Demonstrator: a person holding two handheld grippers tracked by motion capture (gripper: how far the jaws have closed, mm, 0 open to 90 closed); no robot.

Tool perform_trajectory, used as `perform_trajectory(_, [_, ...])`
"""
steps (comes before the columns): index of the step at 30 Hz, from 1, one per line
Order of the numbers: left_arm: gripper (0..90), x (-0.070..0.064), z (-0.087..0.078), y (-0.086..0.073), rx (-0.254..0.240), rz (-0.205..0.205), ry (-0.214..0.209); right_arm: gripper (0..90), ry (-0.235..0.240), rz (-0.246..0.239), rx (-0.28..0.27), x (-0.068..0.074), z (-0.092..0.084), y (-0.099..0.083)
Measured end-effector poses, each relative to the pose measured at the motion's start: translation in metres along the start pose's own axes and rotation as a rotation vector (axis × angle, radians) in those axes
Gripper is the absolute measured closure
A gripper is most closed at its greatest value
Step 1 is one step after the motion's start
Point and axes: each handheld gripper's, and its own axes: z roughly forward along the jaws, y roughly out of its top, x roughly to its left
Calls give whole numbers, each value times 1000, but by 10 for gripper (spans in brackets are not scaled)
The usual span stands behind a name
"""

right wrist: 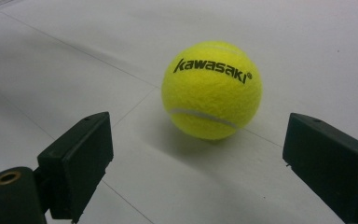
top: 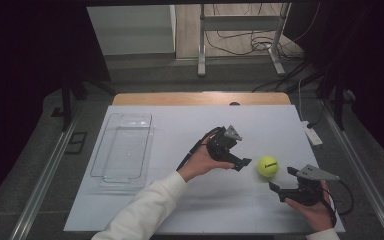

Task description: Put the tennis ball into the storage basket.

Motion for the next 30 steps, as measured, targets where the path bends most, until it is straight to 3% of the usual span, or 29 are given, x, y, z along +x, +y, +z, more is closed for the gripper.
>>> perform_trajectory(22, [125, 2, 9, 7, 10, 10, -19, 89, -4, 1, -1, 0, 0, 0])
perform_trajectory(25, [124, 4, 11, 7, 4, 2, -41, 89, -3, 0, -1, 0, 0, 0])
perform_trajectory(30, [125, 5, 14, 9, 7, -8, -40, 89, -3, 1, -1, 0, 0, 0])
